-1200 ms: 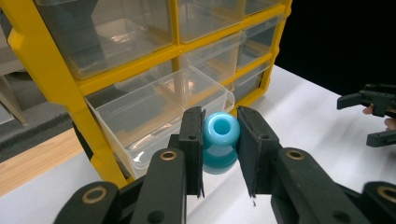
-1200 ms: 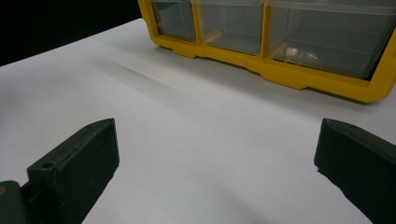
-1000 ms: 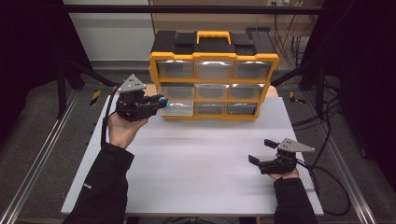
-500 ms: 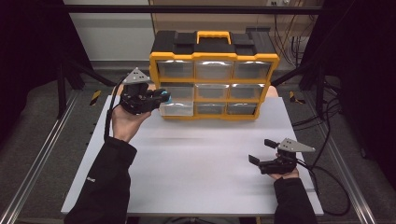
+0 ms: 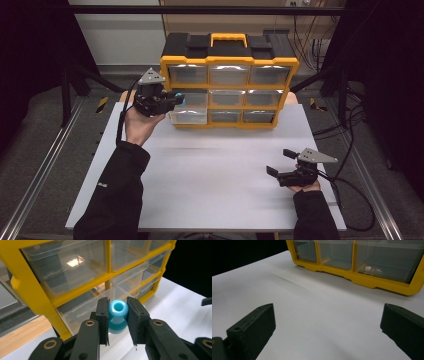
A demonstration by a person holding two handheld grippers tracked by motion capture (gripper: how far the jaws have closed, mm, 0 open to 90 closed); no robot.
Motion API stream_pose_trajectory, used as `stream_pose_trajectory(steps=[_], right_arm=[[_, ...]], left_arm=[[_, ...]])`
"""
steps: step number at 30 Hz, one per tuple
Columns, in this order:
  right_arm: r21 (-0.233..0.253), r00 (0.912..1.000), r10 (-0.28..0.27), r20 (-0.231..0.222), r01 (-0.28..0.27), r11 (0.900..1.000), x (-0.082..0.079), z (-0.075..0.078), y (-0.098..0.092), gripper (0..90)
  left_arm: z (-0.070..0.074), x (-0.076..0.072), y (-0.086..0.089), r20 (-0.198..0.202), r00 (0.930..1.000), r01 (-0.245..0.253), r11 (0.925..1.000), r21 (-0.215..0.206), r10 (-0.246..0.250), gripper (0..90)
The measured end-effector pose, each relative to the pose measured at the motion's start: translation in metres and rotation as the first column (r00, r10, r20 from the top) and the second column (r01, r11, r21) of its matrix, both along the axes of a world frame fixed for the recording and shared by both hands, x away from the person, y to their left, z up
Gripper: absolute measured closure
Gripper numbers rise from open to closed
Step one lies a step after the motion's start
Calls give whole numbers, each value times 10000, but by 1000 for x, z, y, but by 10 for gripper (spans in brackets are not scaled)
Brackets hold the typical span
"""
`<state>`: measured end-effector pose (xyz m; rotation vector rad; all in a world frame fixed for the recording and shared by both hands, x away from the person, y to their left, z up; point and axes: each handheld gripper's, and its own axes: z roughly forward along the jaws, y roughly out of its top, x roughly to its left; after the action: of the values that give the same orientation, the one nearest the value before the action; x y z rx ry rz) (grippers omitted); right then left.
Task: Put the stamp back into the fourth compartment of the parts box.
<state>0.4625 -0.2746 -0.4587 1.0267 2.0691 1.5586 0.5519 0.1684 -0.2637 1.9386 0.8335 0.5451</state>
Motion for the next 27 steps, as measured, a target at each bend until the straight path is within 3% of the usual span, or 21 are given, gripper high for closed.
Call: stream_pose_trajectory(steps=[18, 27], right_arm=[[-7, 10000, -6, 12, 6, 10000, 0, 0, 0, 4], [-43, 10000, -4, 19, 4, 10000, 0, 0, 0, 4]], left_arm=[[-12, 22, 4, -147, 9987, -482, 9988, 127, 484, 714], [-17, 27, 1, -169, 9990, -405, 9991, 158, 408, 714]])
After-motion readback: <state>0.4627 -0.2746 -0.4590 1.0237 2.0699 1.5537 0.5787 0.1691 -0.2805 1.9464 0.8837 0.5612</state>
